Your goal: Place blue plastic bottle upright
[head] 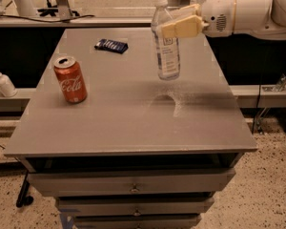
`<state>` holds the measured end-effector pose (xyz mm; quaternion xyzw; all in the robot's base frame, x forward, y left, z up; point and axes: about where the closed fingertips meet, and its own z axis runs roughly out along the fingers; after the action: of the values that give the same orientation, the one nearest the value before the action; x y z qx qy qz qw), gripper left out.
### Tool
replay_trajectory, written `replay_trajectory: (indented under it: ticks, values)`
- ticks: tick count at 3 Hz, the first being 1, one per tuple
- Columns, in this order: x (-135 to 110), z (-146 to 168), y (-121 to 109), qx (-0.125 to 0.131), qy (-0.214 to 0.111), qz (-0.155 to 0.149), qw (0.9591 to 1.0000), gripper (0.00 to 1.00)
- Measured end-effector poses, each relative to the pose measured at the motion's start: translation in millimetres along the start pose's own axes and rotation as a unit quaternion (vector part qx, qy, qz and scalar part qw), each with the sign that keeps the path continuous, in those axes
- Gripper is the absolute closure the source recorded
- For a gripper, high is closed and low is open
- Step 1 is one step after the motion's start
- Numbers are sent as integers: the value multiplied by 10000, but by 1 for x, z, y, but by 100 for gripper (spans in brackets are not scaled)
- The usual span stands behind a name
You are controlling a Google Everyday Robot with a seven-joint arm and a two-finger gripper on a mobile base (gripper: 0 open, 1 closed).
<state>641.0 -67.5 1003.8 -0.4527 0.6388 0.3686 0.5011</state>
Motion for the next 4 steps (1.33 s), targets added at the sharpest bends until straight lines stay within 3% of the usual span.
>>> replay_trajectory:
  ticks: [1, 2, 4]
  values:
    - [-3, -12, 4, 62, -649, 231, 9976, 100]
    - [8, -18, 9, 162, -1041, 268, 9941, 100]
    - [32, -19, 16, 336, -1446, -105, 9889, 100]
